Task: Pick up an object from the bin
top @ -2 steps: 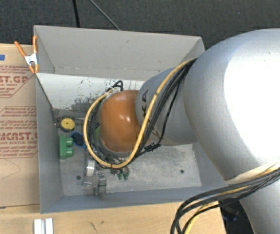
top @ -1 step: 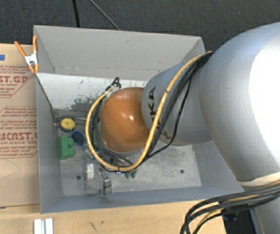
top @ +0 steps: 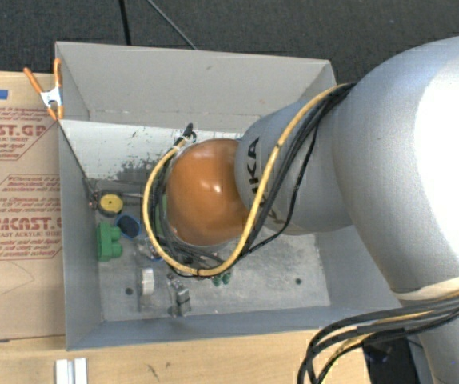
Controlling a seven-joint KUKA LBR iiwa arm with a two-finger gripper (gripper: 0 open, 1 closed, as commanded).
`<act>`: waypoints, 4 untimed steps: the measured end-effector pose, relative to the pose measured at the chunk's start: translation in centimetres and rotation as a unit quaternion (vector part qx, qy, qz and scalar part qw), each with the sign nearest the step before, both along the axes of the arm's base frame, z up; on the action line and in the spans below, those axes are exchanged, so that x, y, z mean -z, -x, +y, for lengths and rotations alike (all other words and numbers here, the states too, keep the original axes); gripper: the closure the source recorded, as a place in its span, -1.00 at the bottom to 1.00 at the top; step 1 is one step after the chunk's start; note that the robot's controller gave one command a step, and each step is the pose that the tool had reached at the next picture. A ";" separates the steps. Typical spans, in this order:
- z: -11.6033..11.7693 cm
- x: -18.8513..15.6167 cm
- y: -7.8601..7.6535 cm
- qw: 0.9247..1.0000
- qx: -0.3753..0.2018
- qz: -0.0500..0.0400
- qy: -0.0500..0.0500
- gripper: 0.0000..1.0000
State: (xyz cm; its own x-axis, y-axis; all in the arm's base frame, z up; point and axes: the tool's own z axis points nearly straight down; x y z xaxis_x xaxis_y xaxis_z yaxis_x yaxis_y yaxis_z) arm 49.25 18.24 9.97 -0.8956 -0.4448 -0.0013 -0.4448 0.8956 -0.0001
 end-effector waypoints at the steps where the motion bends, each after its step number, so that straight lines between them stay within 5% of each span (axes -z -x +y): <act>1: 0.1 3.1 -0.9 0.997 -0.078 0.001 0.000 -1.00; 2: 0.8 3.0 0.1 0.987 -0.159 0.000 0.000 -1.00; 3: 0.8 3.0 0.1 0.987 -0.159 0.001 0.000 1.00; 4: 0.9 0.1 0.1 0.987 -0.158 -0.001 0.000 1.00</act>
Offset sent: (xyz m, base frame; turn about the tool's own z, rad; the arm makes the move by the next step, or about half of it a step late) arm 0.0100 0.0003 -0.0297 -0.1551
